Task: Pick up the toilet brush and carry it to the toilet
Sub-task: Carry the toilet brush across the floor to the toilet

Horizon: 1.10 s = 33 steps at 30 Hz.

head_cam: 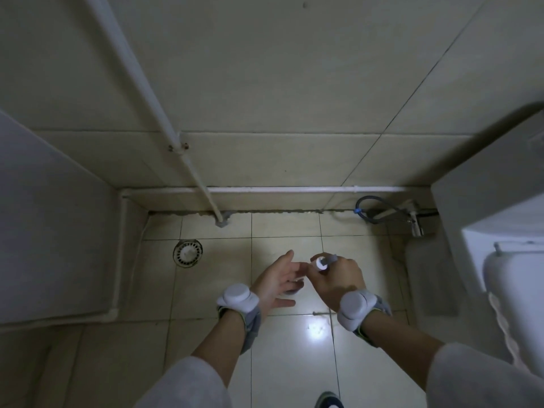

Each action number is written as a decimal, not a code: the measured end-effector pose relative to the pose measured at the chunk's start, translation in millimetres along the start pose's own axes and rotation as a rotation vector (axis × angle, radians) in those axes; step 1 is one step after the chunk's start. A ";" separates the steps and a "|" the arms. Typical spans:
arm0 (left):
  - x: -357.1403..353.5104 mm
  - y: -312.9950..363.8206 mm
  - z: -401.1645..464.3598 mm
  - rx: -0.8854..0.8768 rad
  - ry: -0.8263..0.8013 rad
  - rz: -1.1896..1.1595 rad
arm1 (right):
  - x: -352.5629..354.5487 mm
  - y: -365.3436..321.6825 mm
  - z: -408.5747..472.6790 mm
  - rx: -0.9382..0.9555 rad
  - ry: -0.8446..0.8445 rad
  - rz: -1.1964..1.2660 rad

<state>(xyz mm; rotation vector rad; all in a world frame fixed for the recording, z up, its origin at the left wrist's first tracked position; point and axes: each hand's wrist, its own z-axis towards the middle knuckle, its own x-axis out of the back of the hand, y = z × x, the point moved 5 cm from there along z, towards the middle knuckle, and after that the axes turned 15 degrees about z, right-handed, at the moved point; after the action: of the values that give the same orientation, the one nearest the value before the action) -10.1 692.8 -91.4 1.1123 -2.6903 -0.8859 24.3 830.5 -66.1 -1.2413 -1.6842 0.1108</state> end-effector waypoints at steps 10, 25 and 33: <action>-9.0 -25.6 32.2 0.042 0.036 0.022 | -32.6 30.5 14.7 -0.086 -0.088 0.062; -19.6 -33.4 58.3 -0.012 0.194 0.137 | -74.6 41.2 37.8 -0.273 -0.204 -0.219; -43.9 -21.7 74.5 0.010 0.151 0.195 | -44.5 57.9 45.6 -0.239 -0.161 -0.309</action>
<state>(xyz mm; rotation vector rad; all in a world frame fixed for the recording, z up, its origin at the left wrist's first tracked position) 12.9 745.7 -159.4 0.8612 -2.6247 -0.7266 28.0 844.3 -151.0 -1.1517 -2.0564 -0.1875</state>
